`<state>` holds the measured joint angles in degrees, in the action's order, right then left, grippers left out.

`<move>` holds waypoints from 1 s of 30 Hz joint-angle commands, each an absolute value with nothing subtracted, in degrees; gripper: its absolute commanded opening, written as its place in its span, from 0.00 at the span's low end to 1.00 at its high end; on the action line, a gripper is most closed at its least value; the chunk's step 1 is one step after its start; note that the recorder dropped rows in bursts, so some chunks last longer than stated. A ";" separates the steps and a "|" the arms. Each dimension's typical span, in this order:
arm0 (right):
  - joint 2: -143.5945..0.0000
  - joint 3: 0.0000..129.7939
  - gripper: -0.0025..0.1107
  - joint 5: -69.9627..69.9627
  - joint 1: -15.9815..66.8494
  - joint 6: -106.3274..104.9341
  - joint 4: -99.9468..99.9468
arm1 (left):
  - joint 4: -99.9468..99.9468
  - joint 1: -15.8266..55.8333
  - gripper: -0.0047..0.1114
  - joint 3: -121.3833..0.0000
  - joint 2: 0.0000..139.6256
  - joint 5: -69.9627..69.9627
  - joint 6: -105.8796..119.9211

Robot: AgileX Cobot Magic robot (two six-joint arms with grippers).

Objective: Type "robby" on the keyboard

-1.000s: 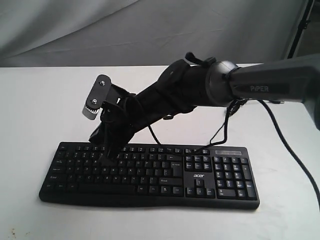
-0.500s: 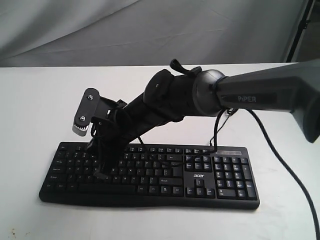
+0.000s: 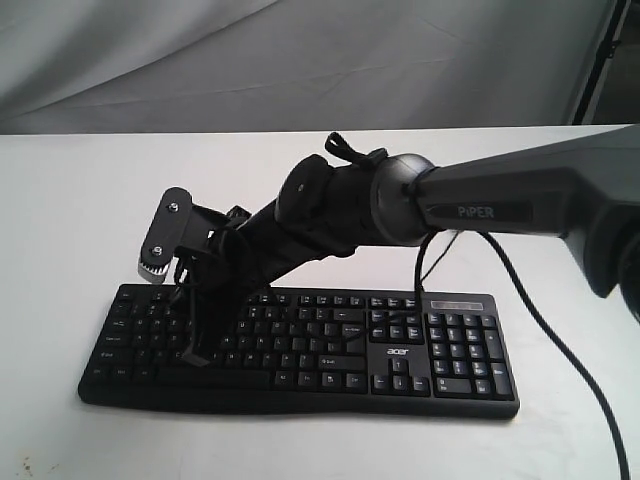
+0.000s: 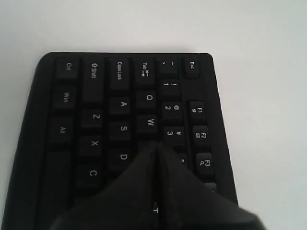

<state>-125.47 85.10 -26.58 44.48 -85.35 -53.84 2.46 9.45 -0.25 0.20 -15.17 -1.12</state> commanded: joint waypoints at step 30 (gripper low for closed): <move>-127.19 85.43 0.02 -24.94 44.58 -85.00 -54.53 | 2.74 9.82 0.04 0.00 0.00 -14.86 -1.28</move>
